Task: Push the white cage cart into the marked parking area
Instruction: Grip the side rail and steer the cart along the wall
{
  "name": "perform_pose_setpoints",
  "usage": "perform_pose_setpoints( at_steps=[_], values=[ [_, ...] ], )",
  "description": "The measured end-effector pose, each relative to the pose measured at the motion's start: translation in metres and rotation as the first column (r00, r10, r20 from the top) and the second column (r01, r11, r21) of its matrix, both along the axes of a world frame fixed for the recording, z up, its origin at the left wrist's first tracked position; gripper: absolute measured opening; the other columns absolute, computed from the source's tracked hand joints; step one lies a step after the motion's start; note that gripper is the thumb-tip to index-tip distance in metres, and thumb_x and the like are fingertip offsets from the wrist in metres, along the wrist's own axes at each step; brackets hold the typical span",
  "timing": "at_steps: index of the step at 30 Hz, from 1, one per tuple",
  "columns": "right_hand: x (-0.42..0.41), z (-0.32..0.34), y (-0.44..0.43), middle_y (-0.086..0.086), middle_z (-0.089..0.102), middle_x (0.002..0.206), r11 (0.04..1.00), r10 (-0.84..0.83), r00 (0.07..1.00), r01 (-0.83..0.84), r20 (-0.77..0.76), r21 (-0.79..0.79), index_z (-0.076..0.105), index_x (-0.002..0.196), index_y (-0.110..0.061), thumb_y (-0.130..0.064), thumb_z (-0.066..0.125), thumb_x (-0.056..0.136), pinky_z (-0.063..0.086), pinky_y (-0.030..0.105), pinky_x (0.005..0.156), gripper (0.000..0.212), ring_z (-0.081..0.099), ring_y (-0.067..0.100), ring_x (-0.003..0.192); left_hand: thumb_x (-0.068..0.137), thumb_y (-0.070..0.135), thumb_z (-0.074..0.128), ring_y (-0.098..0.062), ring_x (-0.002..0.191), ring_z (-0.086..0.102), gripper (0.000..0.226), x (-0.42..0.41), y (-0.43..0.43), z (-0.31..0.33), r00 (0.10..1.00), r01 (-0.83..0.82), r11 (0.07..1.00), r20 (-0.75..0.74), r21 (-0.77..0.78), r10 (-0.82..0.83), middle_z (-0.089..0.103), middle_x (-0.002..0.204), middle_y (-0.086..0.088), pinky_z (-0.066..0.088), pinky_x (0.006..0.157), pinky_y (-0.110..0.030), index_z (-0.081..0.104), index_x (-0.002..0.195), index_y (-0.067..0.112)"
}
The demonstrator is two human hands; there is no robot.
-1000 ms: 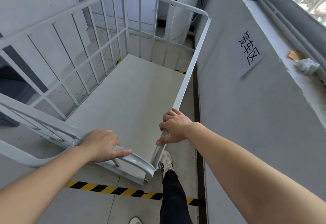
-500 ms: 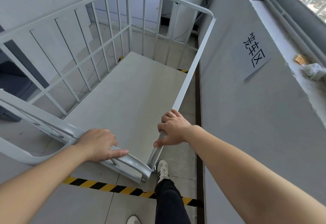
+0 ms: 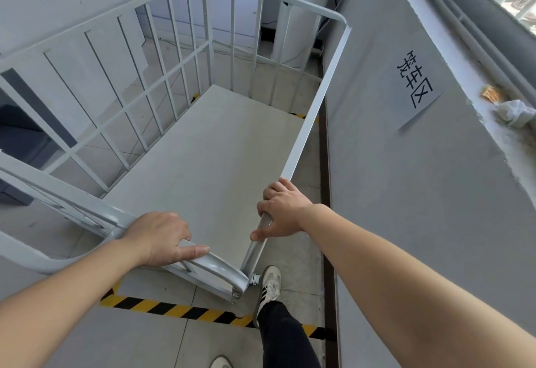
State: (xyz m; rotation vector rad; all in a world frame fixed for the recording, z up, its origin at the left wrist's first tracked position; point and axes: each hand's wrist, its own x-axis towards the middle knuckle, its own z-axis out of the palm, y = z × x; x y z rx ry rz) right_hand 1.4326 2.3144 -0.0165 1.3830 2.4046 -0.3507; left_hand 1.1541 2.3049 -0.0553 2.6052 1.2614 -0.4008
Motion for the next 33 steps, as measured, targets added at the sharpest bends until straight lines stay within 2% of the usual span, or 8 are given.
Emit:
perform_pose_setpoints(
  at_steps=[11,16,27,33],
  values=[
    [-0.001,0.003,0.002,0.005,0.051,0.121,1.000,0.014,0.999,-0.014,0.049,-0.011,0.059,0.114,-0.024,-0.082,0.039,0.073,0.007,0.042,0.112,0.073,0.028,0.022,0.125,0.057,0.092,-0.015,-0.006,0.081,0.052,0.113,0.002,-0.001,0.004,1.000,0.001,1.000,0.006,0.002,-0.001,0.059,0.085,0.011,0.048,0.068,-0.032,0.067,0.089,0.023],
    [-0.001,0.002,0.002,0.005,0.052,0.121,1.000,0.026,0.998,-0.026,0.060,-0.004,0.059,0.115,-0.024,-0.082,0.037,0.073,0.007,0.043,0.112,0.075,0.028,0.022,0.124,0.060,0.089,-0.012,-0.005,0.079,0.047,0.104,0.005,-0.002,0.010,1.000,0.003,1.000,-0.013,-0.019,-0.003,0.054,0.081,0.014,0.045,0.068,-0.029,0.065,0.086,0.024],
    [0.001,0.002,0.002,0.003,0.052,0.122,1.000,0.027,0.998,-0.027,0.058,-0.009,0.059,0.118,-0.025,-0.082,0.037,0.073,0.006,0.044,0.112,0.076,0.028,0.022,0.125,0.055,0.088,-0.023,-0.004,0.082,0.049,0.109,0.007,-0.004,0.011,0.999,0.037,0.999,0.021,0.015,-0.038,0.056,0.082,0.012,0.046,0.070,-0.028,0.064,0.083,0.029],
    [-0.001,0.002,0.003,0.003,0.052,0.123,1.000,0.018,0.997,-0.016,0.076,-0.024,0.059,0.119,-0.025,-0.081,0.037,0.074,0.007,0.044,0.112,0.076,0.028,0.023,0.126,0.051,0.087,-0.026,-0.002,0.082,0.044,0.106,0.010,-0.004,0.016,0.999,0.048,0.999,0.017,0.016,-0.048,0.049,0.080,0.016,0.040,0.066,-0.025,0.059,0.086,0.035]
  ],
)
